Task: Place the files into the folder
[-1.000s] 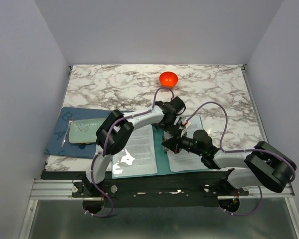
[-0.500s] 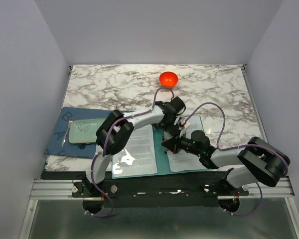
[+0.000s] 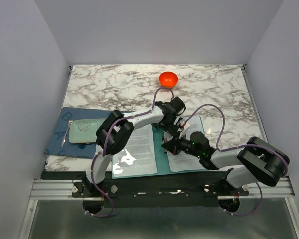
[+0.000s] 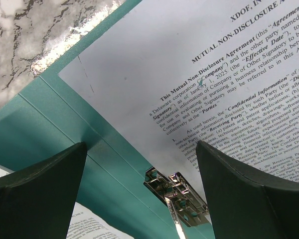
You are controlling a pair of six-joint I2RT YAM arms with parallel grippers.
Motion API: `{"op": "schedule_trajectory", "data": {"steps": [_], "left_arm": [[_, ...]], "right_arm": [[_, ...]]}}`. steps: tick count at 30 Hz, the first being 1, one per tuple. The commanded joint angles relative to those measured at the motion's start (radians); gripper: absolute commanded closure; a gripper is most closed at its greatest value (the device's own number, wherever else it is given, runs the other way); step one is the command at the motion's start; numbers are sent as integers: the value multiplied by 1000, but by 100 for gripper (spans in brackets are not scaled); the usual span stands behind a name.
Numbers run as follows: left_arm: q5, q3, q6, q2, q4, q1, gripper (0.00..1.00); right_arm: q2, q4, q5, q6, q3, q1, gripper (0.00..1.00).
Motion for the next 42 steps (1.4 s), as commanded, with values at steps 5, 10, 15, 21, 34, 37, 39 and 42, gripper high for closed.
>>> {"op": "schedule_trajectory", "data": {"steps": [5, 10, 15, 21, 34, 37, 39, 42], "left_arm": [[7, -33, 0, 28, -13, 0, 4], [15, -35, 0, 24, -15, 5, 4], [21, -40, 0, 21, -15, 9, 4], [24, -40, 3, 21, -13, 16, 5], [24, -46, 5, 10, -18, 26, 5], [26, -50, 5, 7, -16, 29, 5], [26, -52, 6, 8, -16, 29, 5], [27, -50, 5, 8, -13, 31, 5]], "right_arm": [[59, -41, 68, 31, -40, 13, 99], [99, -36, 71, 42, -32, 17, 99], [114, -61, 80, 50, -24, 27, 99], [114, -130, 113, 41, -9, 47, 99], [166, -202, 166, 93, 0, 60, 99], [172, -204, 177, 101, -1, 62, 99], [175, -210, 183, 110, -3, 62, 99], [183, -207, 191, 123, -11, 62, 99]]}}
